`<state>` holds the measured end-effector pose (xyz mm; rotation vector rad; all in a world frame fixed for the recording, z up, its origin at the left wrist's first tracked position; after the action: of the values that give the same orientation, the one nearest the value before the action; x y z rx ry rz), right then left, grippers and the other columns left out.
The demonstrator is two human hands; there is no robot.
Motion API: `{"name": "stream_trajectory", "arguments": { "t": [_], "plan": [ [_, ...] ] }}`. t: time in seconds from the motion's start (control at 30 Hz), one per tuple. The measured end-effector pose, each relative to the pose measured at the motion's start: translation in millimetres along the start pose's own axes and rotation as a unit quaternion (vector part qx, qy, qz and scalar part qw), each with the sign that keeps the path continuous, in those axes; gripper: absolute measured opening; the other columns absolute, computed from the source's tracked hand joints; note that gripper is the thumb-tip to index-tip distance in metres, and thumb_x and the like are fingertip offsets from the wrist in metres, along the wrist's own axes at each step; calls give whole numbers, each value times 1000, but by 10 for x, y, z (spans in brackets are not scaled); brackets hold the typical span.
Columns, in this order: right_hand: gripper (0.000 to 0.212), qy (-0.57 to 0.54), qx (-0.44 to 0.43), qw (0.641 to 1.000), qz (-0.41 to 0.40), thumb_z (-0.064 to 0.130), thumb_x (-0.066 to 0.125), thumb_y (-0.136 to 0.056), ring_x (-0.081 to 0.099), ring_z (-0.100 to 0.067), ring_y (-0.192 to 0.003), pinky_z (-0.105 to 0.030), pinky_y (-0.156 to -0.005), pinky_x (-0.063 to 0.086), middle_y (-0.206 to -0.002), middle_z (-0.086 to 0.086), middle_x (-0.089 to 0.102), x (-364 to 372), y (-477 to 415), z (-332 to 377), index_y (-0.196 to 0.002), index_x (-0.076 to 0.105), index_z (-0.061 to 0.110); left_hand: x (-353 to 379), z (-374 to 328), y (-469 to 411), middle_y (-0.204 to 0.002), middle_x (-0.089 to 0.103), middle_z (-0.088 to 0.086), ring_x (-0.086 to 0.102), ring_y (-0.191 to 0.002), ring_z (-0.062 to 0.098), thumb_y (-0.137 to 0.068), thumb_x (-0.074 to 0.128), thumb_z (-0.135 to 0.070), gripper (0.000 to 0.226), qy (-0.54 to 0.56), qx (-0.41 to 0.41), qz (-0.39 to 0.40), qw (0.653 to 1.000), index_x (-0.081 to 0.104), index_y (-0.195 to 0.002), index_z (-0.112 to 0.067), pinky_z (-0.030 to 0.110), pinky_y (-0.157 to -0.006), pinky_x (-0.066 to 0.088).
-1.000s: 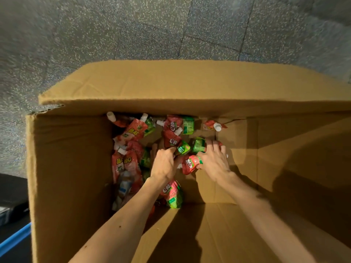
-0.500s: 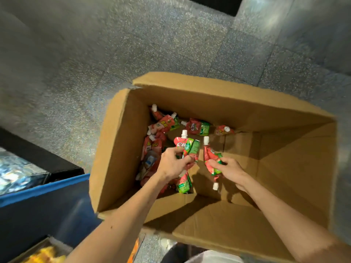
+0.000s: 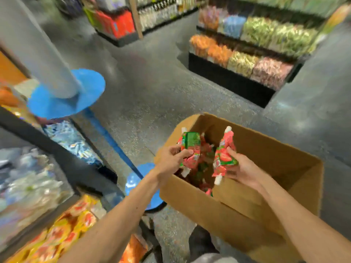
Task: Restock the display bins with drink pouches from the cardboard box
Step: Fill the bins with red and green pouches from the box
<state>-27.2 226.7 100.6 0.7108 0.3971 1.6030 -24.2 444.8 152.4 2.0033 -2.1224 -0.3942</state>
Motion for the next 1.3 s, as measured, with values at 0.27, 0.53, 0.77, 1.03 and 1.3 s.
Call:
{"name": "stream_trajectory", "arguments": {
  "t": [0.27,0.53,0.77,1.03,1.3],
  "plan": [
    [82,45,-77,972,219,43,74,-73,59,-42,-119,-62,-107,41,-131,-24,61,2377,832,336,-139,49,2,-1279,-602,1284,-86,70,16,65,-72,22,-89,62,-4,9,163,77,-92,979,71,-90,-1,31,-71,55],
    [47,58,-73,920,380,40,87,-62,71,-29,-91,-52,-87,58,-112,-16,70,4198,1510,158,-99,76,14,-2651,-826,2455,-101,62,27,61,-85,30,-64,70,-15,49,298,141,-207,921,65,-103,13,34,-77,52],
    [88,134,-90,876,454,48,96,-41,67,-31,-99,-55,-92,53,-116,-21,69,5197,1697,171,-114,69,7,-3441,-1020,3050,-95,74,18,72,-80,19,-76,61,-7,27,271,232,-247,901,75,-98,0,27,-73,58],
    [62,161,-112,845,498,36,83,-66,73,-29,-95,-43,-83,58,-105,-19,74,6083,1785,429,-112,68,-3,-3933,-1452,3300,-91,72,19,71,-77,18,-80,58,-6,25,315,264,-311,857,65,-101,7,25,-70,58],
    [68,183,-160,843,480,43,81,-48,74,-30,-93,-53,-92,55,-97,-13,77,6493,1949,734,-104,68,6,-4154,-1668,3372,-97,72,19,70,-82,23,-76,49,-21,41,385,251,-346,818,64,-106,2,38,-86,54]
  ]
}}
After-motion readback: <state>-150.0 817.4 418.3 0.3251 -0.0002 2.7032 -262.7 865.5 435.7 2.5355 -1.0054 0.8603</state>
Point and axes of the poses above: each hand's wrist, its own y-axis away from the middle knuckle, its own x-axis out of the palm, z = x × y, the point moved 10 cm from there along -y, towards the middle knuckle
